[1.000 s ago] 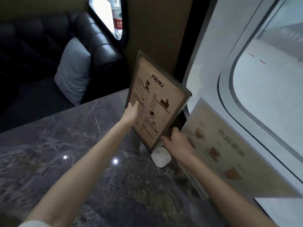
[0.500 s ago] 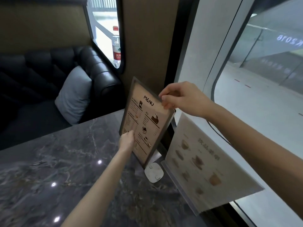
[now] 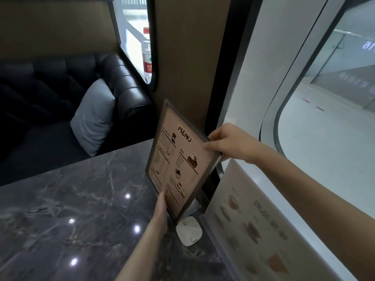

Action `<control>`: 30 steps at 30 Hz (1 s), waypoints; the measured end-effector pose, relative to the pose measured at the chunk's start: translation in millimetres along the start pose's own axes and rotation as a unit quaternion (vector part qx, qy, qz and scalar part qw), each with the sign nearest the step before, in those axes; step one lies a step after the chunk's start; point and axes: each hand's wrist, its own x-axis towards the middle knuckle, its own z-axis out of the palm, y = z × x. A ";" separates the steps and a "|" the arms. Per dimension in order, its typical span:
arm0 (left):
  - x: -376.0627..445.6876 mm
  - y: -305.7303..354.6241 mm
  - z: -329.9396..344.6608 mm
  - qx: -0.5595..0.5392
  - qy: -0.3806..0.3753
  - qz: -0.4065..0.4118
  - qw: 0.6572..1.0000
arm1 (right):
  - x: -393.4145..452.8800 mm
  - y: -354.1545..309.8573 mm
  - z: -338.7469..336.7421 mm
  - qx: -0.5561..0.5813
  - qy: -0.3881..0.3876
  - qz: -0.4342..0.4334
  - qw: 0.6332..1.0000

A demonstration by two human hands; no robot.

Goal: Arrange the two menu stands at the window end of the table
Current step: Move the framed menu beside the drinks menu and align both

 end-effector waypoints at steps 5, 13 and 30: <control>10.5 -11.3 3.5 -0.011 0.031 -0.008 0.999 | 5.9 2.4 4.6 0.001 0.042 0.012 0.999; 24.5 -13.5 2.7 -0.021 0.011 -0.004 1.000 | 8.7 4.7 4.8 -0.010 0.082 0.012 0.997; 29.6 -6.0 21.9 0.047 -0.062 -0.008 0.997 | 7.5 14.4 -12.3 0.004 0.103 0.048 0.994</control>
